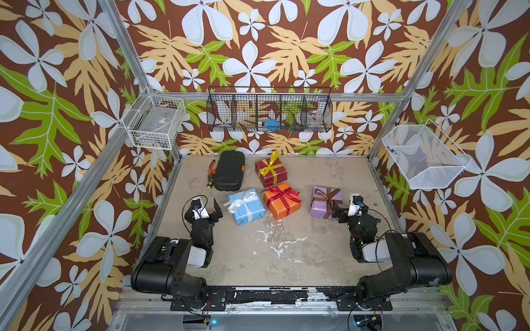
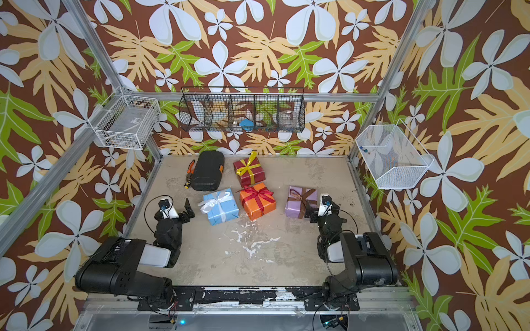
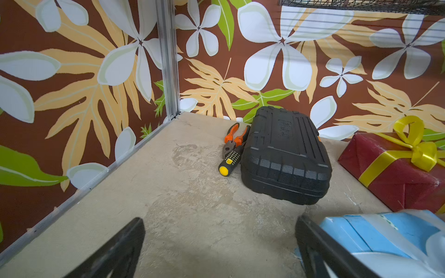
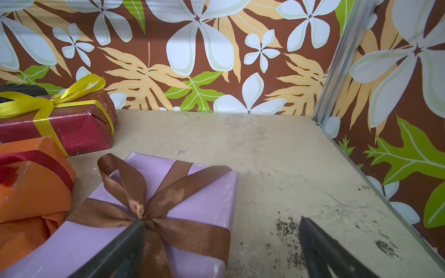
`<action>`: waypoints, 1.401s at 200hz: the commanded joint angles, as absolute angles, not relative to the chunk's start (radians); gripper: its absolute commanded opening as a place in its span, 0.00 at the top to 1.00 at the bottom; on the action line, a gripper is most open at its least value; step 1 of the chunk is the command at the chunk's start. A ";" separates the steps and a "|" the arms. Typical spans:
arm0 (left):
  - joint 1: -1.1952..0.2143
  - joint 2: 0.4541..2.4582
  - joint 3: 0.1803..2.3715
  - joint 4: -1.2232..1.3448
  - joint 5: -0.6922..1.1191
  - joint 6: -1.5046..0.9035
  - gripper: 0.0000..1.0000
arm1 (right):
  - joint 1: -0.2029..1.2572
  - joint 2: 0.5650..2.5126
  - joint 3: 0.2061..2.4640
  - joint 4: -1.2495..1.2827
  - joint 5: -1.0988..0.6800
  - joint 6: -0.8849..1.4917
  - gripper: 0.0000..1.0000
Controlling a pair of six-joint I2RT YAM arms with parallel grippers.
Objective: Untie the ribbon bows on the gift boxes
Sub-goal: Move the gift box to the center of the board.
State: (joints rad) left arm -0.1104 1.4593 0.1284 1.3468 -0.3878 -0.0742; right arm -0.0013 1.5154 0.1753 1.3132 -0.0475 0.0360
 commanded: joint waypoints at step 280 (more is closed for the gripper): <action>-0.191 1.120 0.352 0.716 -0.350 -0.350 0.00 | 0.021 1.134 0.591 0.483 0.173 0.367 0.00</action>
